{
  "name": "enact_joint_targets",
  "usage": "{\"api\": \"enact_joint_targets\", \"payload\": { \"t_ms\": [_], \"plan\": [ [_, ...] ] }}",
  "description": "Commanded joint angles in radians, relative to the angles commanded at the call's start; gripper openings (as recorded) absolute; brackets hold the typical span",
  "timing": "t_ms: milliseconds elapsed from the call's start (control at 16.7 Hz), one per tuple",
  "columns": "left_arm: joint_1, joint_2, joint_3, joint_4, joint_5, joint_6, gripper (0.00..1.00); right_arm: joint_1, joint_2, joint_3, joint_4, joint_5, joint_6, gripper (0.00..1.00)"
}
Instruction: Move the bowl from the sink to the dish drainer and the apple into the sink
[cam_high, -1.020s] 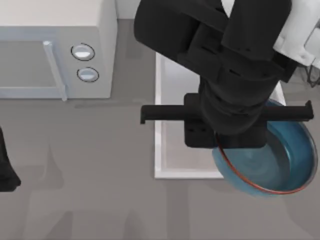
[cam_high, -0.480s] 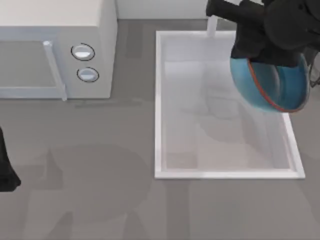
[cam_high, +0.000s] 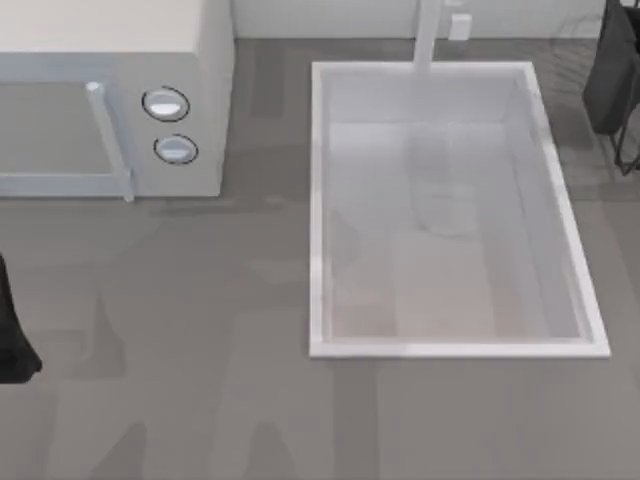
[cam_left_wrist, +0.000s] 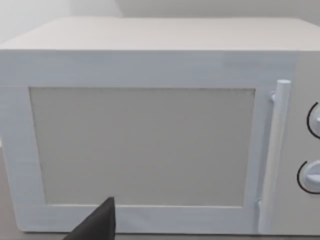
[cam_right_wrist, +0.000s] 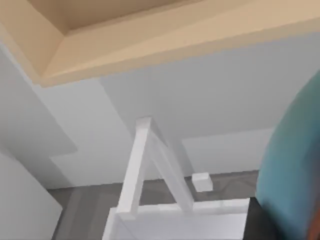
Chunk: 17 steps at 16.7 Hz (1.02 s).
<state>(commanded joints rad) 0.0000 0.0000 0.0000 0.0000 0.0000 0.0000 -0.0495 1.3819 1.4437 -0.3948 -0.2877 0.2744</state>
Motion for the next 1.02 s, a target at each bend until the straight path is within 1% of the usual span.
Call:
{"api": "enact_joint_targets", "payload": {
  "t_ms": [120, 240, 420, 840, 1020],
  "plan": [
    [0.0, 0.0, 0.0, 0.0, 0.0, 0.0, 1.0, -0.142, -0.031, -0.049, 0.155, -0.045, -0.096, 0.0],
    [0.0, 0.0, 0.0, 0.0, 0.0, 0.0, 1.0, -0.256, -0.054, -0.086, 0.272, -0.078, -0.175, 0.0],
    [0.0, 0.0, 0.0, 0.0, 0.0, 0.0, 1.0, -0.355, -0.071, -0.116, 0.372, -0.105, -0.247, 0.0],
    [0.0, 0.0, 0.0, 0.0, 0.0, 0.0, 1.0, -0.366, -0.066, -0.118, 0.387, -0.105, -0.256, 0.0],
    [0.0, 0.0, 0.0, 0.0, 0.0, 0.0, 1.0, -0.357, -0.015, -0.141, 0.454, -0.099, -0.256, 0.0]
  ]
}}
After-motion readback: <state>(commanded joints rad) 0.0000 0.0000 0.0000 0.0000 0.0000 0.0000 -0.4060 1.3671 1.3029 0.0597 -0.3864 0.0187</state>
